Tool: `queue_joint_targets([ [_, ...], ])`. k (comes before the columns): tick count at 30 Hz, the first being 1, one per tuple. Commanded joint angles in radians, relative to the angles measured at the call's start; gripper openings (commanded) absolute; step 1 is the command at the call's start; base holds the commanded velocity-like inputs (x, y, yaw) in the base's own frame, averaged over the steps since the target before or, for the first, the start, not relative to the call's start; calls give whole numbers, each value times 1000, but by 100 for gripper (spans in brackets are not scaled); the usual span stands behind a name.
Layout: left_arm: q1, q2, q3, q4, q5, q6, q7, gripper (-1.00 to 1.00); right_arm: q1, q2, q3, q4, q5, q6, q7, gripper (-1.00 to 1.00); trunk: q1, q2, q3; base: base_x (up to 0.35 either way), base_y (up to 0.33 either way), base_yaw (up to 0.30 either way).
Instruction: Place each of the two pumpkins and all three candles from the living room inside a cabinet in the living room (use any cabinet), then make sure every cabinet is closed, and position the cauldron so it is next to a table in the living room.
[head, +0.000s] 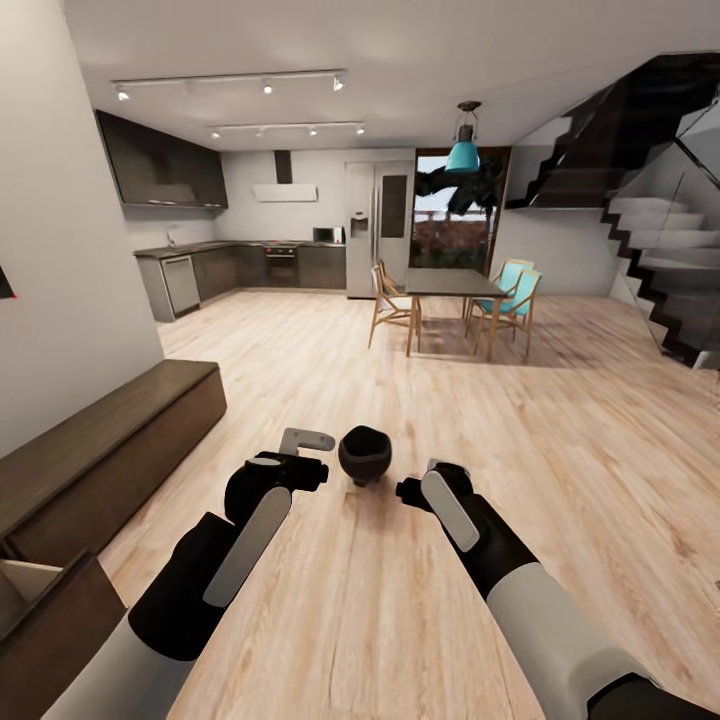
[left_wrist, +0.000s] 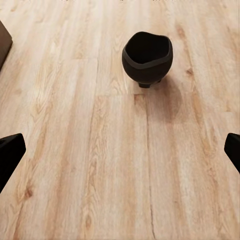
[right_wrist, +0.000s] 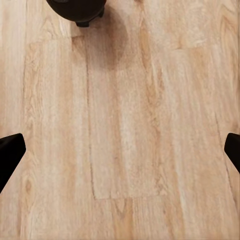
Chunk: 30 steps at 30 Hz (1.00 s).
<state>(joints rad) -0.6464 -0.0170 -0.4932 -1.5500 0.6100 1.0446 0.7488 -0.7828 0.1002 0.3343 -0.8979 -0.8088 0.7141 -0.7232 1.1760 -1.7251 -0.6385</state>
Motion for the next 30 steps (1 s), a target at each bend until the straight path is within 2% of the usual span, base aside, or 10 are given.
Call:
queue_joint_targets([
  [1,-1,0,-1,-1,10,3,10,100,-1,-2,2,0,-10,1,-10,100,0,-1,0,0,0,-157],
  [20,-1,0,0,1,13,3,8,100,-1,-18,2,4,-10,1,-9,100,0,-1,17,0,0,-218],
  [30,-1,0,12,50,23,3,-5,100,-1,-25,2,4,-10,1,-9,100,0,-1,18,0,0,-36],
])
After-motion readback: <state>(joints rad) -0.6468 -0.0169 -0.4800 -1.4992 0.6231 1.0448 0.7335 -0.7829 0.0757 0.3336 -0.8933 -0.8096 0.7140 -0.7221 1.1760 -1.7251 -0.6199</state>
